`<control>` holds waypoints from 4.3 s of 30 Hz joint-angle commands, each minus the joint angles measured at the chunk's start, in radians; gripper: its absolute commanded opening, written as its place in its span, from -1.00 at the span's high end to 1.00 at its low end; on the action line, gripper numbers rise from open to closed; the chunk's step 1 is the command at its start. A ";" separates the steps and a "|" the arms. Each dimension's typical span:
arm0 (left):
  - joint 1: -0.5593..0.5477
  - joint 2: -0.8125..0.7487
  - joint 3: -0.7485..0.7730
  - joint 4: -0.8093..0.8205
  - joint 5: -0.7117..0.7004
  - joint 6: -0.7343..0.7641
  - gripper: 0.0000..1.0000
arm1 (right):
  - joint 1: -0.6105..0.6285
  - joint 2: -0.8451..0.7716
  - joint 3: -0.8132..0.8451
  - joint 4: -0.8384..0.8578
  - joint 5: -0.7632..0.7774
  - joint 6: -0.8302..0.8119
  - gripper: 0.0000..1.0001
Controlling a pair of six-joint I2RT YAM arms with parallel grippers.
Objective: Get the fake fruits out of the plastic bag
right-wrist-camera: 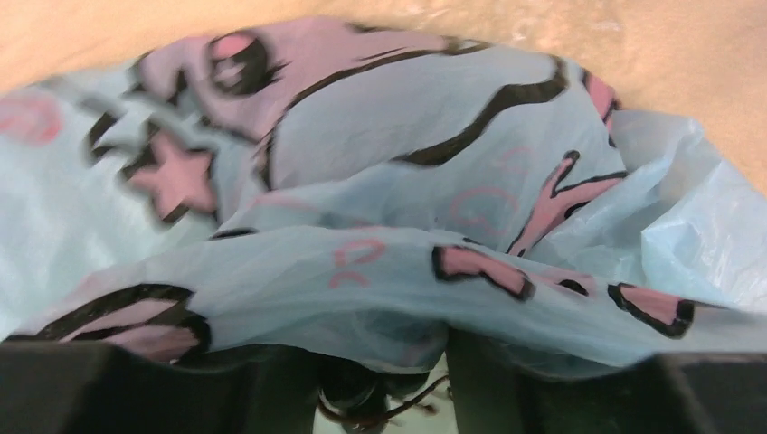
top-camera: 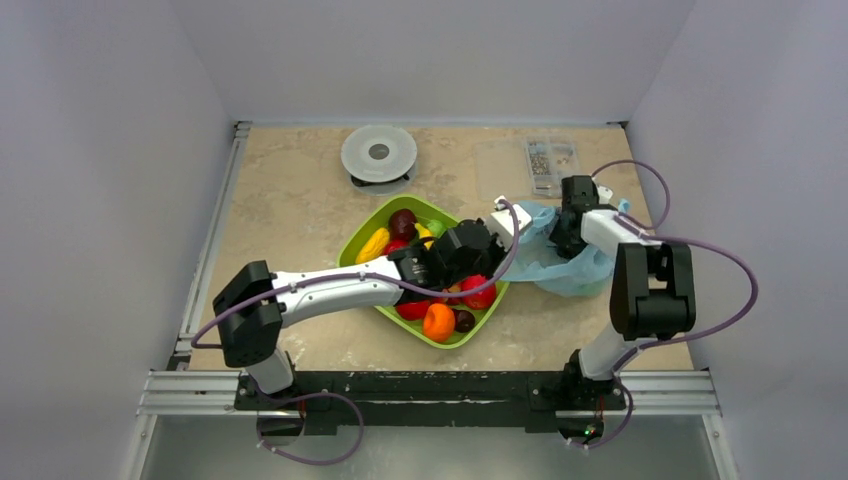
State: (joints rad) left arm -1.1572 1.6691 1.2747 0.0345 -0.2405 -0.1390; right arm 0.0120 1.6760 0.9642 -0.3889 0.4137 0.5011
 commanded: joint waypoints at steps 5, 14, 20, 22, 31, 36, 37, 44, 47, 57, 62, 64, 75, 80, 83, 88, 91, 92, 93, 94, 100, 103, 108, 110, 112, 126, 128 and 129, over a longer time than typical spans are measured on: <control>0.029 0.029 0.065 0.028 -0.028 -0.017 1.00 | 0.008 -0.246 -0.001 -0.073 -0.362 0.018 0.55; 0.041 0.095 0.094 0.048 -0.033 -0.010 1.00 | 0.006 -0.446 -0.006 -0.154 -0.471 0.016 0.84; 0.041 0.114 0.103 0.048 -0.002 -0.027 1.00 | -0.001 -0.491 0.006 -0.173 -0.530 0.016 0.95; 0.041 0.119 0.101 0.047 0.001 -0.028 1.00 | -0.006 -0.514 0.001 -0.145 -0.619 0.042 1.00; 0.040 0.128 0.106 0.043 0.009 -0.026 1.00 | -0.047 -0.553 -0.012 -0.143 -0.901 0.161 1.00; 0.041 0.136 0.109 0.046 0.033 -0.039 1.00 | -0.047 -0.597 0.017 -0.229 -0.757 0.103 1.00; 0.040 0.138 0.108 0.047 0.041 -0.042 1.00 | -0.047 -0.600 0.002 -0.229 -0.740 0.101 1.00; 0.041 0.140 0.089 0.047 0.071 -0.053 1.00 | -0.047 -0.494 -0.111 -0.132 -0.519 -0.046 0.69; 0.040 0.147 0.092 0.038 0.083 -0.053 1.00 | -0.047 -0.423 -0.139 -0.097 -0.551 -0.067 0.43; 0.039 0.173 0.083 0.022 0.098 -0.060 1.00 | -0.020 -0.546 -0.102 -0.243 -0.505 -0.012 -0.54; 0.037 0.186 0.077 0.020 0.111 -0.072 1.00 | 0.089 -0.657 -0.093 -0.277 -0.513 0.055 -0.67; 0.037 0.186 0.072 0.021 0.112 -0.074 1.00 | 0.092 -0.639 -0.114 -0.262 -0.541 0.085 -0.37; 0.037 0.164 0.059 0.021 0.114 -0.076 1.00 | 0.091 -0.396 -0.120 -0.196 -0.368 0.199 -0.10; 0.037 0.158 0.058 0.022 0.116 -0.073 1.00 | 0.093 -0.375 -0.186 -0.178 -0.334 0.180 -0.35; 0.037 0.161 0.058 0.027 0.118 -0.071 1.00 | 0.095 -0.364 -0.214 -0.160 -0.319 0.179 -0.41; 0.037 0.170 0.067 0.025 0.126 -0.072 1.00 | 0.095 -0.291 -0.215 -0.090 -0.260 0.179 -0.44; 0.037 0.172 0.072 0.019 0.127 -0.073 1.00 | 0.096 -0.262 -0.205 -0.066 -0.236 0.172 -0.37; 0.037 0.173 0.075 0.018 0.129 -0.073 1.00 | 0.097 -0.262 -0.201 -0.070 -0.224 0.169 -0.31; 0.037 0.173 0.078 0.015 0.130 -0.073 1.00 | 0.097 -0.269 -0.204 -0.061 -0.230 0.173 -0.25; 0.037 0.174 0.080 0.013 0.133 -0.071 1.00 | 0.095 -0.275 -0.214 -0.043 -0.239 0.167 -0.18; 0.037 0.180 0.097 0.005 0.136 -0.071 1.00 | 0.094 -0.231 -0.196 -0.045 -0.244 0.145 0.42; 0.037 0.179 0.114 -0.016 0.131 -0.072 1.00 | 0.094 -0.280 -0.184 -0.054 -0.297 0.120 0.80; 0.043 0.198 0.206 -0.156 0.076 -0.106 1.00 | 0.095 -0.484 -0.136 -0.167 -0.377 0.123 1.00; 0.051 0.207 0.242 -0.202 0.078 -0.125 0.97 | 0.094 -0.571 -0.122 -0.218 -0.386 0.135 1.00; 0.059 0.203 0.261 -0.225 0.100 -0.140 0.78 | 0.093 -0.618 -0.090 -0.270 -0.386 0.137 1.00; 0.098 0.010 0.212 -0.302 0.311 -0.162 -0.70 | 0.094 -0.838 0.062 -0.336 -0.454 0.114 1.00; 0.106 -0.062 0.176 -0.310 0.321 -0.153 -0.85 | 0.093 -0.836 0.142 -0.424 -0.391 0.073 1.00; 0.112 -0.098 0.158 -0.319 0.327 -0.145 -0.92 | 0.094 -0.829 0.185 -0.469 -0.365 0.043 1.00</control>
State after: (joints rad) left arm -1.0603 1.7374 1.4746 -0.2695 0.0216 -0.2958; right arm 0.1051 0.8677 0.9779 -0.7670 -0.0147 0.6147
